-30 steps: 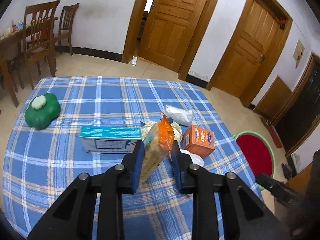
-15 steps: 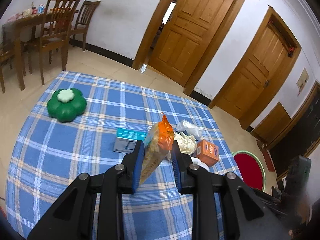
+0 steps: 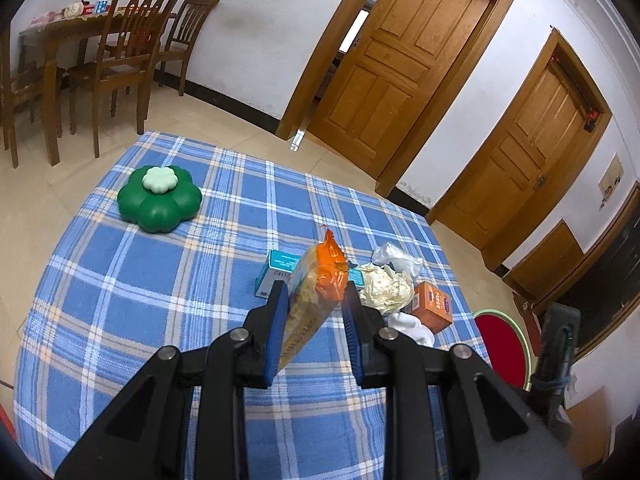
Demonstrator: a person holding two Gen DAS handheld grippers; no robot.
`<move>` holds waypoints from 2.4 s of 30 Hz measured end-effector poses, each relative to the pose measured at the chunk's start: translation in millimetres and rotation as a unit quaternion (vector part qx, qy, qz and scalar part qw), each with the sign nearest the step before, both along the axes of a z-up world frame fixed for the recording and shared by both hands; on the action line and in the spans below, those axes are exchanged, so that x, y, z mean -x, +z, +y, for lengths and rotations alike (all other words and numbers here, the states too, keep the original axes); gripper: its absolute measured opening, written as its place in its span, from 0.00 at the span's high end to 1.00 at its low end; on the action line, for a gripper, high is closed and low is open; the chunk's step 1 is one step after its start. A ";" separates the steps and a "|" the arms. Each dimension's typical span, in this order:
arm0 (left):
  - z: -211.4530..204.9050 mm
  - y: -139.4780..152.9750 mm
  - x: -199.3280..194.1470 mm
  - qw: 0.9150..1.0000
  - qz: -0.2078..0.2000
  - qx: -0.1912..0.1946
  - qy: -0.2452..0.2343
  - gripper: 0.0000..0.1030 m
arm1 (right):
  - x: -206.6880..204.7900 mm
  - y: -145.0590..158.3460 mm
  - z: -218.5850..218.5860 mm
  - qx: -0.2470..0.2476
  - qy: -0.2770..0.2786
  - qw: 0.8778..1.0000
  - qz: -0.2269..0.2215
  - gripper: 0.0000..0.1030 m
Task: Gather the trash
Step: 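Grasp the white socks with the right gripper while the left holds the snack bag, then carry the socks and snack bag over the red bucket with both grippers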
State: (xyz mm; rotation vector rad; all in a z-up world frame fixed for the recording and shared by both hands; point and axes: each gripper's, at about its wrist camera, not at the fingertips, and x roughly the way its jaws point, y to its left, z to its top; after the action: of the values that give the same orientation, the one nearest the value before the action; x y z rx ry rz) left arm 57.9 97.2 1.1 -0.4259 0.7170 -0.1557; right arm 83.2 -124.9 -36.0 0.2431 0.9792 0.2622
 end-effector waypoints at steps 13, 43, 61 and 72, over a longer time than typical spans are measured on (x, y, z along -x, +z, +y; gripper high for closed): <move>-20.6 9.2 6.1 1.000 -0.004 0.008 -0.030 0.74 | 20.0 -0.7 -9.7 -0.012 0.009 1.000 -0.002 0.86; -189.3 36.9 -4.2 0.976 0.000 -0.006 -0.218 0.74 | 104.9 41.8 -169.1 -0.066 -0.168 0.982 -0.062 0.86; -320.8 21.7 -33.3 0.946 0.008 -0.028 -0.322 0.74 | 108.9 5.1 -263.2 -0.074 -0.273 0.959 -0.034 0.83; -371.7 -9.5 -51.9 0.933 0.039 -0.033 -0.355 0.74 | 111.9 -6.4 -286.9 -0.068 -0.297 0.952 -0.029 0.79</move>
State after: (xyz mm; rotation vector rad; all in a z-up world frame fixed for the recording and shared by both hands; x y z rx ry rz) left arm 109.8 -274.5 -8.4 -0.0889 0.9307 -0.7987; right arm -28.7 -411.8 -42.4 0.6374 0.7903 -0.2152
